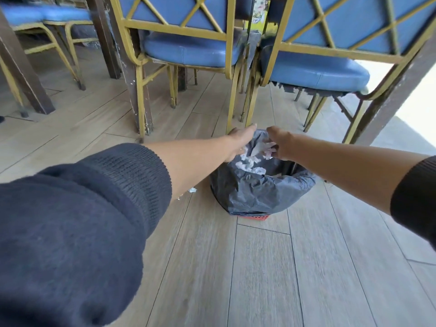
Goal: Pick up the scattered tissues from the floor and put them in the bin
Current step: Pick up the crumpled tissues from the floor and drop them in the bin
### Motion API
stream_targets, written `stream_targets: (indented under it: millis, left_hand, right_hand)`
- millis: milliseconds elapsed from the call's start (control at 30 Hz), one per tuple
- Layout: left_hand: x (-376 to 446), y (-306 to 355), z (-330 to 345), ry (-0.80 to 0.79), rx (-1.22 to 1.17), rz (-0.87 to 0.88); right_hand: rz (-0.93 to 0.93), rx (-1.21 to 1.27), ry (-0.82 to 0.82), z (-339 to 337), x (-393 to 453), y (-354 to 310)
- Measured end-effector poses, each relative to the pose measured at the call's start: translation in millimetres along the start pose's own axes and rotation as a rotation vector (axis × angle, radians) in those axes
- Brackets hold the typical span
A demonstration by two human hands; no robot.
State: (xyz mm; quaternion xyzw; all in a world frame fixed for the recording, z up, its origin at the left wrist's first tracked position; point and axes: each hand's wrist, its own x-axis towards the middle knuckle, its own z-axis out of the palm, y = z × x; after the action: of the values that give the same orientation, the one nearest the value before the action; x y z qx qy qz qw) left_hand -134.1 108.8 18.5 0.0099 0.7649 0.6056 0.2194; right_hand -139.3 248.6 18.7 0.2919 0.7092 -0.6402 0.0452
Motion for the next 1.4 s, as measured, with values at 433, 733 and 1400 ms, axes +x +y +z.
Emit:
stream_targets:
  millis: [433, 733, 1400]
  left_hand:
    - [12, -32, -76, 0.286, 0.101, 0.099]
    - [-16, -110, -183, 0.450, 0.335, -0.148]
    - [-94, -110, -205, 0.130, 1.115, -0.536]
  right_hand:
    - [-0.405, -0.277, 0.204, 37, 4, 5]
    - [-0.611, -0.600, -0.103, 141, -26, 5]
    - [-0.756, -1.740, -0.647, 220, -17, 131]
